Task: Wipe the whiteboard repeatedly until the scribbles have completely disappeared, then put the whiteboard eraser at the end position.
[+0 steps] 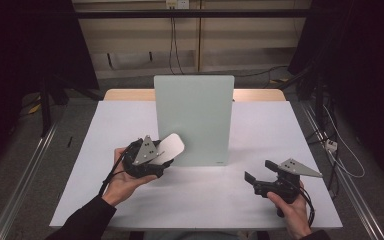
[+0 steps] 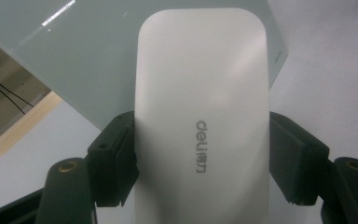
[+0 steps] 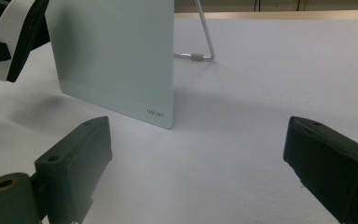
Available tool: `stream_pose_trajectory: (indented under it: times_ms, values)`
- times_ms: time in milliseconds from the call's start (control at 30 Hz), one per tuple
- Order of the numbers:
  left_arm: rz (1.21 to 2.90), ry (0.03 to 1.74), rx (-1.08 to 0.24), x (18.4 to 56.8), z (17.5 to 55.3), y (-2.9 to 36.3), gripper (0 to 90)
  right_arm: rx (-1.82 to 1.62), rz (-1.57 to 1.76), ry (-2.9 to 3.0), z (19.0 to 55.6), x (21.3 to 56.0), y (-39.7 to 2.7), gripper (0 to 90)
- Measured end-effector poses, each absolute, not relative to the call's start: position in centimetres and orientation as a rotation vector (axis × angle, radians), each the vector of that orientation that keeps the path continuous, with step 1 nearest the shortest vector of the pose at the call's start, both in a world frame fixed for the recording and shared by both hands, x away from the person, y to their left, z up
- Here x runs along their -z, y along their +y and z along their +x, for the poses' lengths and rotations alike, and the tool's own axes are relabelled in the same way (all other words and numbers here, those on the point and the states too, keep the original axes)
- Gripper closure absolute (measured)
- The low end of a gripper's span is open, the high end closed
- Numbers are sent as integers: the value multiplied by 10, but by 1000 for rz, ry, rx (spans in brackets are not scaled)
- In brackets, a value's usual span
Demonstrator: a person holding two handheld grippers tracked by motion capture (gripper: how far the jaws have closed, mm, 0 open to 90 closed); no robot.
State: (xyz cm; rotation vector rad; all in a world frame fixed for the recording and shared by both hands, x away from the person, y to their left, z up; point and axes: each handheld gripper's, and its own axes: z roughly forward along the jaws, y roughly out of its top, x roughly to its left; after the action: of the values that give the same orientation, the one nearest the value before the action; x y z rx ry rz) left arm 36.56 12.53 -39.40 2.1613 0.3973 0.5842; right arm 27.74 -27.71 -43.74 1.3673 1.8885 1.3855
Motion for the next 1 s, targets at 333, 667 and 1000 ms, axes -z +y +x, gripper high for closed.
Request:
stream_pose_trajectory:
  times_ms: [333, 667, 1000]
  values:
    - [2169, 436, -446, 393, 365, 129, 312, -1387, 1370, 1892, 281, 437, -277, 80]
    - [2195, 402, -344, 386, 356, 122, 311, -1385, 1361, 1896, 279, 437, -275, 80]
    - [2338, 297, -245, 390, 351, 97, 312, -1394, 1350, 1902, 279, 437, -275, 80]
